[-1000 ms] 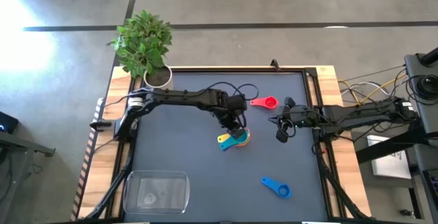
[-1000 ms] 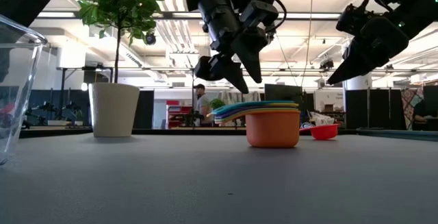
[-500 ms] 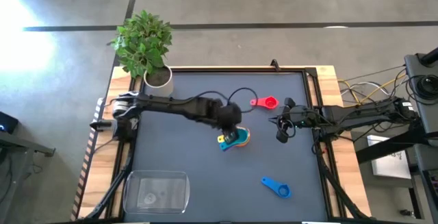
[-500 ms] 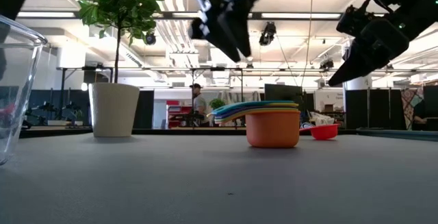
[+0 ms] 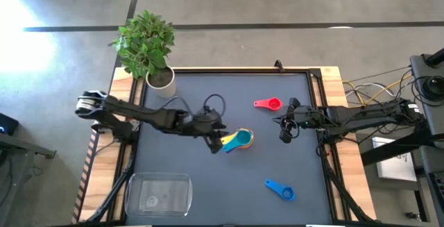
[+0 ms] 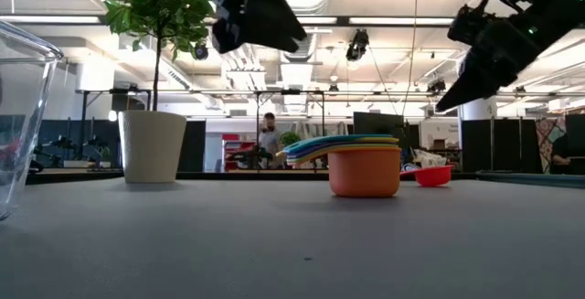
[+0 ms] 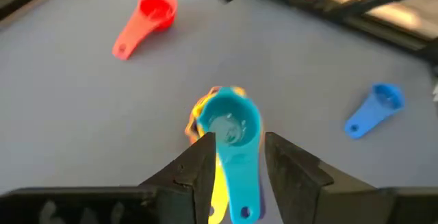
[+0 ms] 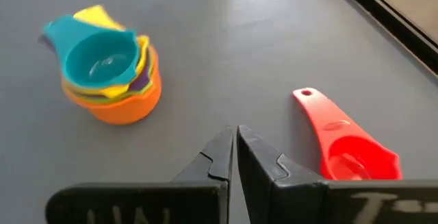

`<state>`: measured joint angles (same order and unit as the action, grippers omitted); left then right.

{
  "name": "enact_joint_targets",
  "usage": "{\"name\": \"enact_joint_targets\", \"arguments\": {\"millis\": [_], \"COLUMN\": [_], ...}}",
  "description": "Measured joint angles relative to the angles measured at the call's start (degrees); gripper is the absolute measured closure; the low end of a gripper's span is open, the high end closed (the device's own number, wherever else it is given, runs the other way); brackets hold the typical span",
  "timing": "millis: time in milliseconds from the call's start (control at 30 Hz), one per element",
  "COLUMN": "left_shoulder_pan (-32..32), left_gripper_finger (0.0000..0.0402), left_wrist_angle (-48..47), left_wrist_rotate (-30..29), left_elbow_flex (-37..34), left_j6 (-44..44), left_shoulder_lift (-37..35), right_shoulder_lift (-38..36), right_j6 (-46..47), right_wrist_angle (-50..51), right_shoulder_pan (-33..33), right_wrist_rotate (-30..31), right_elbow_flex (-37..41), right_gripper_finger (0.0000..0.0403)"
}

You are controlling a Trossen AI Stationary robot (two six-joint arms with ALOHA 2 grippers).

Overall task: Nest measuring cups in basket
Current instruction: Stack the red measuring cup into the light blue measuring cup

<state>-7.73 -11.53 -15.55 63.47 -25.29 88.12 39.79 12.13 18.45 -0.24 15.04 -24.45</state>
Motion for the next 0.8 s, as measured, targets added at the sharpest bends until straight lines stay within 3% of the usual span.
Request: {"name": "enact_joint_targets", "arguments": {"millis": [200,400,600,800], "left_shoulder_pan": [-0.12,0.90,0.93,0.32], "left_gripper_finger": [0.0319,0.0326,0.0326,0.0326], "left_wrist_angle": [15.32,28.14,29.51,29.66], "left_wrist_rotate": [-0.59,-0.63,-0.65,-0.45], "left_elbow_flex": [-13.01,-23.51,-27.22,-27.77], "left_j6": [5.90,9.91,13.17,13.06], "left_shoulder_lift": [-7.50,-14.53,-19.91,-23.54], "right_shoulder_lift": [4.33,13.15,21.51,24.91], "right_j6": [0.52,-4.71,-8.80,-11.71], "right_wrist_angle": [8.45,13.29,18.07,18.18], "right_shoulder_pan": [-5.46,-13.31,-20.26,-23.66], "right_wrist_rotate": [-0.29,-3.33,-6.44,-6.54], "right_elbow_flex": [-6.37,-12.72,-17.53,-19.91], "right_gripper_finger": [0.0354,0.0300,0.0264,0.0255]}}
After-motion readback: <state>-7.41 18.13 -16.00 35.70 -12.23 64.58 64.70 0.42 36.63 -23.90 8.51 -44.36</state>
